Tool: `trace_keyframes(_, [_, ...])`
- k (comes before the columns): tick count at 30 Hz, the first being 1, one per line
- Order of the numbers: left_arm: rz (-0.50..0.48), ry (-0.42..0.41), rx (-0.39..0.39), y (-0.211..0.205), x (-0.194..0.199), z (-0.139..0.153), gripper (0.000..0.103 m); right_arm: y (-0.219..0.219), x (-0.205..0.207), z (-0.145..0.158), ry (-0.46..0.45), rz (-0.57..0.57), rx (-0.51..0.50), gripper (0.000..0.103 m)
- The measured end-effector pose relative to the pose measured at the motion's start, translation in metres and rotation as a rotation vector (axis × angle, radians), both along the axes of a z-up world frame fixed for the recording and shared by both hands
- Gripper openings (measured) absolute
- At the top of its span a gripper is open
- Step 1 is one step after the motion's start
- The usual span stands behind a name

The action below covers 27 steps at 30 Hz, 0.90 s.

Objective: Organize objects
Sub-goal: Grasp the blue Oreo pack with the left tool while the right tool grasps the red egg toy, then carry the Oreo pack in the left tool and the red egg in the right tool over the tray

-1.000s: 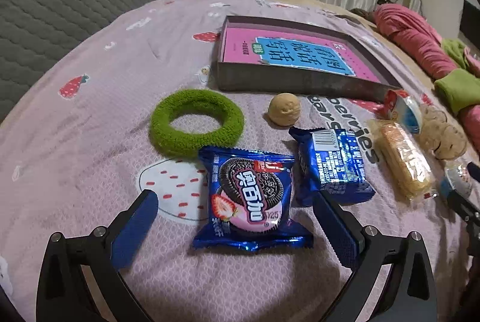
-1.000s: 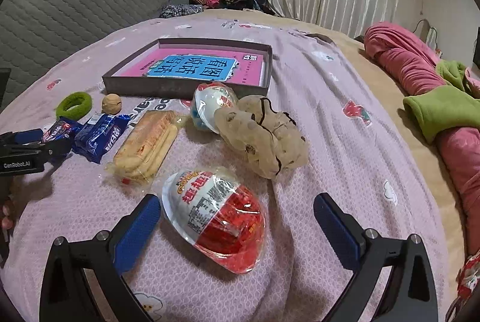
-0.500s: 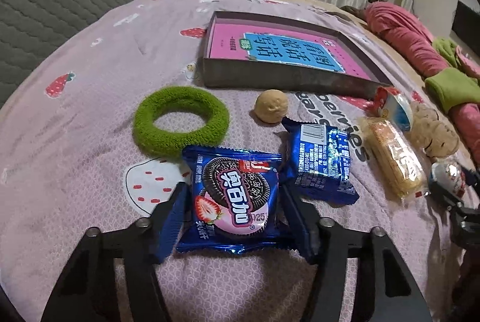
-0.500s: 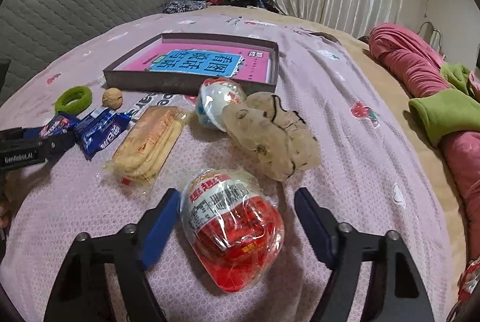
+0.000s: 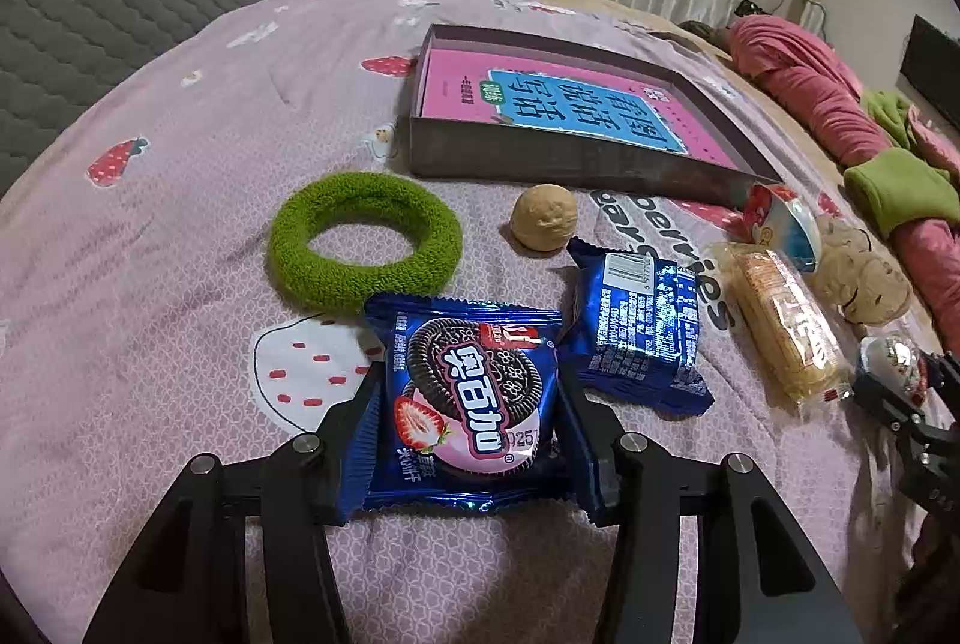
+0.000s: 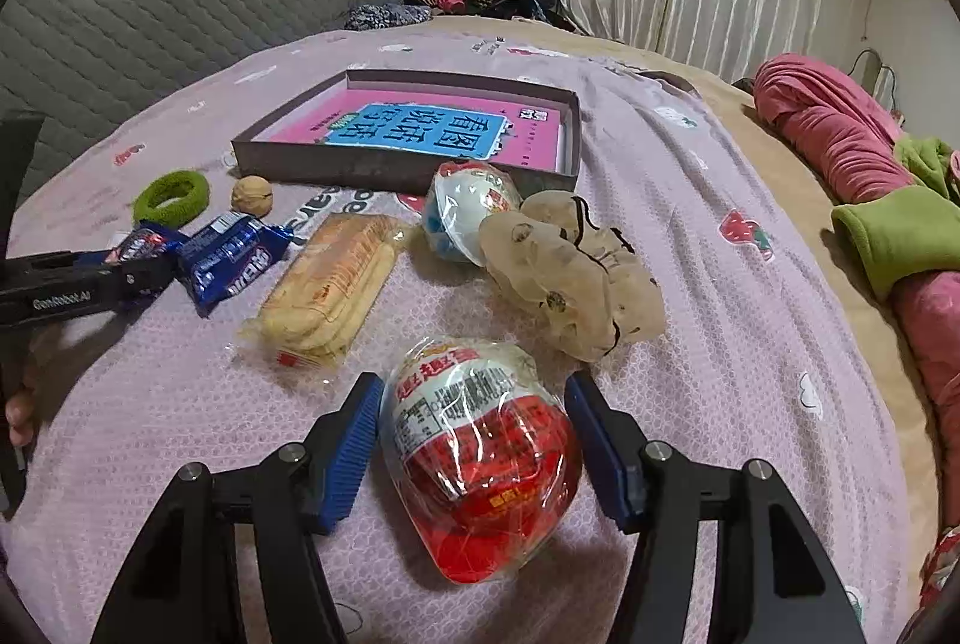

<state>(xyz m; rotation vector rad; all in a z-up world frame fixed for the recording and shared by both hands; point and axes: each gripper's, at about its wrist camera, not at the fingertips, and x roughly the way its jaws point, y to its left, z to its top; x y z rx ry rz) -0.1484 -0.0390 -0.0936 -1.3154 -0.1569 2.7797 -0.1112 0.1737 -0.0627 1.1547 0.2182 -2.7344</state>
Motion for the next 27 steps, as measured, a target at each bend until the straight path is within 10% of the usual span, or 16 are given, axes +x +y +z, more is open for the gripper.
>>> trace_keyframes(27, [-0.053,0.070,-0.002,0.026,0.055,0.044,0.054,-0.019,0.039,0.042,0.064,0.018,-0.058,0.062])
